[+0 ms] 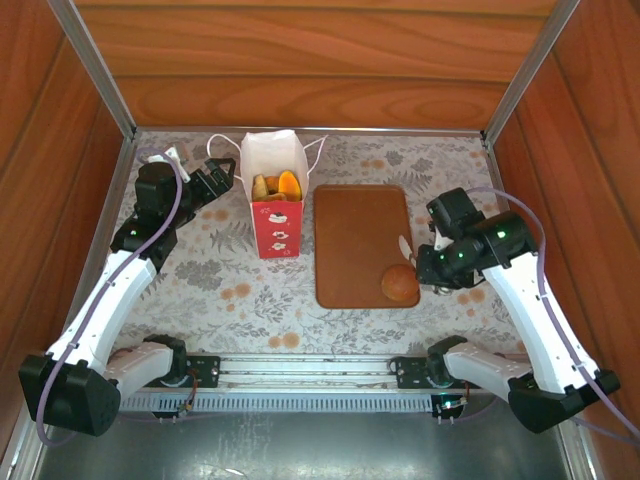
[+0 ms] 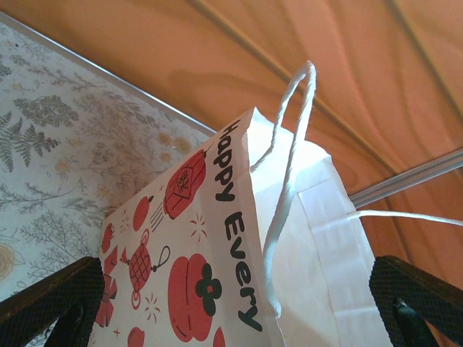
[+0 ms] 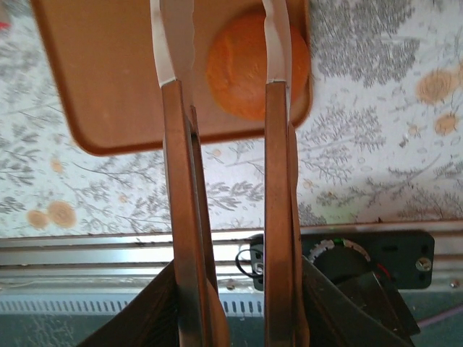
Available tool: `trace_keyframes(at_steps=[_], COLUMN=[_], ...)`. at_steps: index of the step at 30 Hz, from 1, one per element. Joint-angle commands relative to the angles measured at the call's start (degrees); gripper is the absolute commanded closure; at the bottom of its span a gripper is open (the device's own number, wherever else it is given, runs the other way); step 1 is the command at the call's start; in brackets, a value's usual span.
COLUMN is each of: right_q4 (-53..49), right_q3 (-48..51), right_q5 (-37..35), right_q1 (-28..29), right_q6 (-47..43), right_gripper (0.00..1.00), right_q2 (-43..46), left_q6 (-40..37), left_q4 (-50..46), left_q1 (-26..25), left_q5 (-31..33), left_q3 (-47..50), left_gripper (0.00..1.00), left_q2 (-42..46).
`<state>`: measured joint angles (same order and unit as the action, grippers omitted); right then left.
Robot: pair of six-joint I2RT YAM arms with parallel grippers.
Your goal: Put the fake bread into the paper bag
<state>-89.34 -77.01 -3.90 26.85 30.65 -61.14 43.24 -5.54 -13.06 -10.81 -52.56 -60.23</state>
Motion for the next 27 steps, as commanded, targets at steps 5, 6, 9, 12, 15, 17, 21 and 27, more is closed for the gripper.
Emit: trace_keyframes(at_steps=[5,6,9,12,15,17,21,27], right_q4=[-2.06,-2.13,-2.20,-1.99,-1.54,-1.50,-0.43,0.90], right_q3=[3.30,4.03,6.09,7.82,9.31,9.90,10.79,11.47], right_q5=[-2.87,-3.05,-3.23,-2.34,-1.28,-1.07,0.01,0.89], right_q1=[-0.57,-0.57,-0.57,-0.57,-0.58,-0.57,-0.58,-0.57], right_q6=[2.48,2.46,2.70,2.95,3.21,3.33,3.34,3.01], right_gripper=[0.61,0.61,0.60,0.59,0.58,0.57,0.55,0.51], right_q2=[1.03,1.03,1.09,1.61,2.24,2.41,2.60,1.73], left_q6=[-0.45,-0.41,-0.05,0.15,0.05,0.15,0.57,0.62], left_q4=[1.33,1.32,1.27,1.33,1.42,1.61,2.04,1.90], left_q1=[0.50,0.49,0.49,0.50,0.51,0.49,0.49,0.49], left_q5=[-0.62,-0.52,-0.29,-0.51,-0.39,-0.44,-1.12,-1.02], left_q3=[0.29,0.21,0.12,0.00,0.06,0.14,0.33,0.80], left_gripper=[0.00,0.00,0.00,0.00,0.00,0.00,0.00,0.00], left_q2=[-0.80,-0.92,-1.41,-1.65,-1.93,-2.15,-2.74,-2.19])
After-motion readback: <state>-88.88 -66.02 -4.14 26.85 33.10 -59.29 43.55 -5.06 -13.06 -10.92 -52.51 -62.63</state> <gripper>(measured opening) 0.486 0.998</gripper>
